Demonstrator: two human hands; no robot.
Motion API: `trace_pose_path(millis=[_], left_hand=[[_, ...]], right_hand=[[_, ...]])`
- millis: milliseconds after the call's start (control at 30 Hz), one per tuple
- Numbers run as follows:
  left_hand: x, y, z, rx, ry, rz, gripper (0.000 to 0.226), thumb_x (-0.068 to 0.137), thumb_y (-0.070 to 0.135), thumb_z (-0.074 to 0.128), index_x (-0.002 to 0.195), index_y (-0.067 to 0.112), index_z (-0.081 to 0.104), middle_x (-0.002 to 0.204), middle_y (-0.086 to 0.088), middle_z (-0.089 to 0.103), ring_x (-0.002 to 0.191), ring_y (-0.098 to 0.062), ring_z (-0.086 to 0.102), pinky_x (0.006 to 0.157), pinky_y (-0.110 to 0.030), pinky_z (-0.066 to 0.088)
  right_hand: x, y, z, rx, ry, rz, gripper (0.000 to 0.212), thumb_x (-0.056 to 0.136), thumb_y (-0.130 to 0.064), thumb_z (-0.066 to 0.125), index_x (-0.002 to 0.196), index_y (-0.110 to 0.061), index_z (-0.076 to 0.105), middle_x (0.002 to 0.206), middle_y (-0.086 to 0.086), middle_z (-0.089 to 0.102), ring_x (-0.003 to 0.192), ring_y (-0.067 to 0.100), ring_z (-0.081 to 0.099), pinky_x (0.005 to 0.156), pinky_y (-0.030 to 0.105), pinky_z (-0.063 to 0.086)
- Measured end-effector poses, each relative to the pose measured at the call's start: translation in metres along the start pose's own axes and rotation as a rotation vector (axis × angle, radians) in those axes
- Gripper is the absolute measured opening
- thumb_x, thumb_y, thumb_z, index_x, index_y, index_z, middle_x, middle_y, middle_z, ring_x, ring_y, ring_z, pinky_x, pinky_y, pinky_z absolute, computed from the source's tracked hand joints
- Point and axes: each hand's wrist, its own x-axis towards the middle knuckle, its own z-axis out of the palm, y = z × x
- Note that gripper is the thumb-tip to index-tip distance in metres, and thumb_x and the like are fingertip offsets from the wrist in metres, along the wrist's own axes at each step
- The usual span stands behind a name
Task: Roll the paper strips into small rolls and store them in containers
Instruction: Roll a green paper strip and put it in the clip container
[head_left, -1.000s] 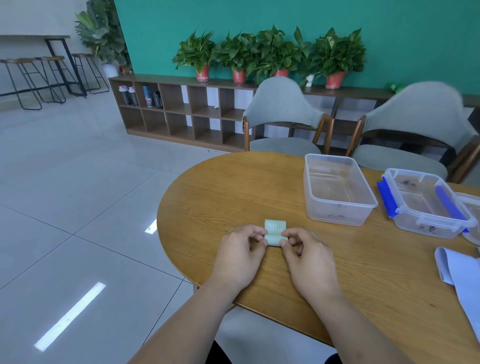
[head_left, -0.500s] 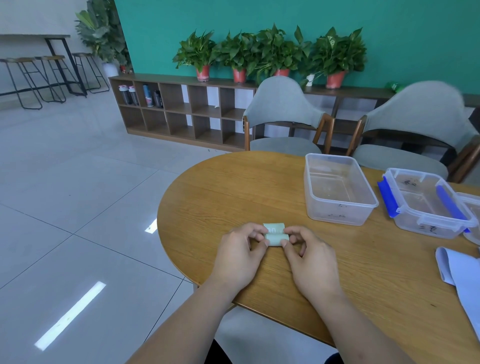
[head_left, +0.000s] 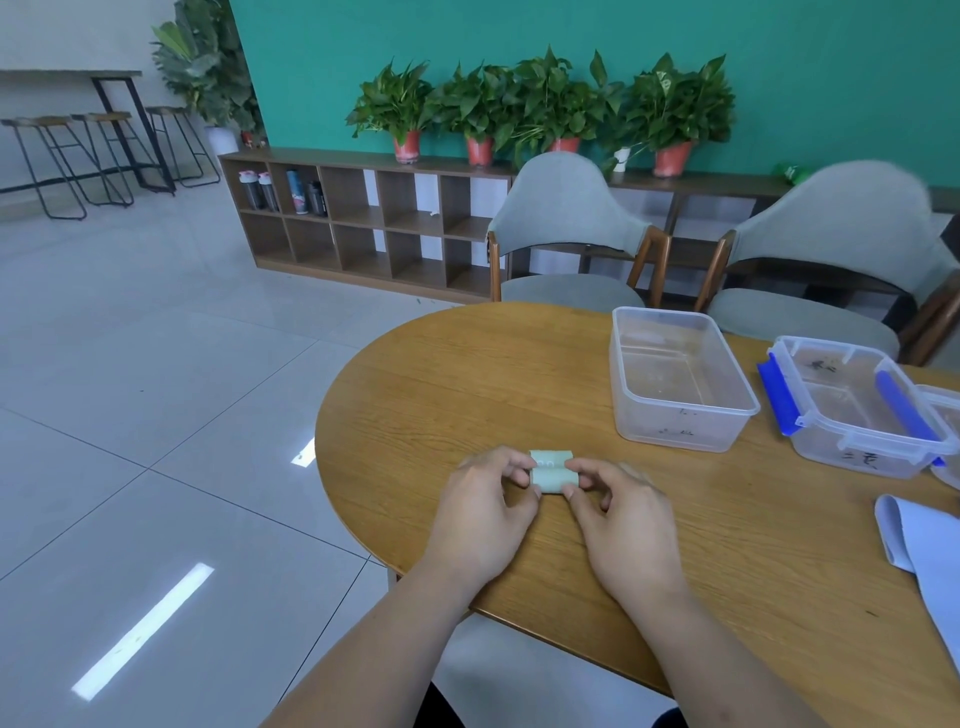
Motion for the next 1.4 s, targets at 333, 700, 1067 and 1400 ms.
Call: trace_pose_path(millis=[333,700,1067,1400], left_hand=[[-0.0005,-0.0008,0.0015,-0.002,0.015,0.028,0.019,0.093,0.032,0.073,0.112,0.035,0.07,0.093,0.02,0.066,0.096,0.004,0.051,0.08,-0.01,0.039],[-0.001,-0.0036,-0.0002,0.012,-0.015,0.059,0.035,0.093,0.026,0.075,0.124,0.042,0.066,0.096,0.021,0.064,0.097,0.001,0.051,0.079,-0.006,0.037],[-0.0004,-0.0039,0.0038,0.125,-0.05,0.09,0.041,0.096,0.032,0.072,0.135,0.033,0.063,0.117,0.018,0.056,0.107,-0.006,0.048,0.094,-0.027,0.048],[-0.002,-0.0016,0.0012,0.108,-0.073,0.081,0.044,0.099,0.034,0.068,0.141,0.04,0.057,0.117,0.017,0.054,0.107,-0.008,0.052,0.095,-0.033,0.05]], right_hand=[[-0.0012,-0.0044,-0.0003,0.017,0.008,0.028,0.02,0.091,-0.032,0.075,0.109,-0.04,0.07,0.087,-0.022,0.064,0.085,0.006,0.056,0.073,0.032,0.05],[-0.0011,-0.004,-0.0004,0.0,-0.016,0.021,0.027,0.096,-0.03,0.072,0.121,-0.039,0.07,0.09,-0.021,0.062,0.081,0.002,0.053,0.074,0.029,0.047],[-0.0003,-0.0079,0.0032,-0.141,-0.018,0.011,0.035,0.092,-0.025,0.073,0.122,-0.04,0.064,0.097,-0.013,0.053,0.094,0.015,0.058,0.077,0.041,0.055],[-0.0004,-0.0042,0.0021,-0.088,-0.045,-0.017,0.028,0.102,-0.042,0.06,0.125,-0.031,0.07,0.109,-0.014,0.057,0.104,0.011,0.052,0.088,0.039,0.052]])
